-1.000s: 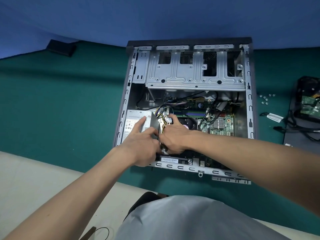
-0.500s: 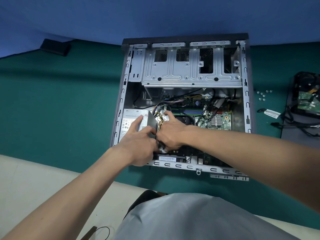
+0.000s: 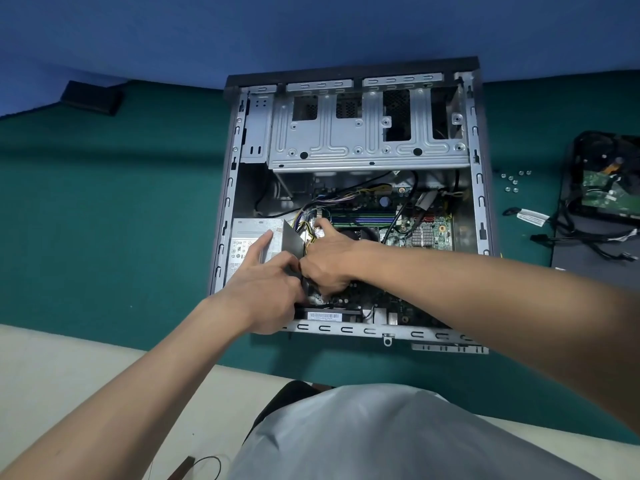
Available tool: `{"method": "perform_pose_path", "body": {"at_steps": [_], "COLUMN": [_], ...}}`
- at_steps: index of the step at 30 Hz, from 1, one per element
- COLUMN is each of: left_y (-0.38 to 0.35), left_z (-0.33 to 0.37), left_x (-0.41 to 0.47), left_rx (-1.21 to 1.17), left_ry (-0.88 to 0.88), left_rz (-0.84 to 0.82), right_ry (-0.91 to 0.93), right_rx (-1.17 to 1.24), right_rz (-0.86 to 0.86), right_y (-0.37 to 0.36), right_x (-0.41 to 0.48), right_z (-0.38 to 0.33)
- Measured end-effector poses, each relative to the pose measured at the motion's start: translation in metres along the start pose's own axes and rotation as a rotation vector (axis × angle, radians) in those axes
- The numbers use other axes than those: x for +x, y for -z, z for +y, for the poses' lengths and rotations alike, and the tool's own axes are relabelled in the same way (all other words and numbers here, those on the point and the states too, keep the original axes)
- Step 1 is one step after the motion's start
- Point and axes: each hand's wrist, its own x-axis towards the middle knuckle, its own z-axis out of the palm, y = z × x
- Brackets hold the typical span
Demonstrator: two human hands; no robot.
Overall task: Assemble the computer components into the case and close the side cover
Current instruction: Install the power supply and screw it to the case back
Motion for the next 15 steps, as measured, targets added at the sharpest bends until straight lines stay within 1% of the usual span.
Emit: {"method": "perform_pose_path", "body": {"at_steps": [4, 6, 11, 15], "left_y": [0.0005, 0.0000, -0.0024, -0.0033], "left_z": [0.0000, 0.0002, -0.0010, -0.0019], "left_x": [-0.0006, -0.0006, 0.0005, 0.0012], "left_rx": [-0.033, -0.035, -0.036, -0.005], "left_ry": [0.005, 0.007, 0.007, 0.000], "left_rz": [0.011, 0.016, 0.022, 0.022], "right_ry": [0.022, 0.033, 0.017, -0.012], "right_rx": [-0.035, -0.032, 0.024, 0.022], "right_rz": [0.081, 0.095, 0.033, -0.016], "right_y": [-0.0079, -0.0104, -0.0065, -0.0020], "right_x": [-0.0026, -0.0025, -0.0014, 0.0011], "right_z": [-0.0047, -0.0051, -0.0010, -0.0004]}}
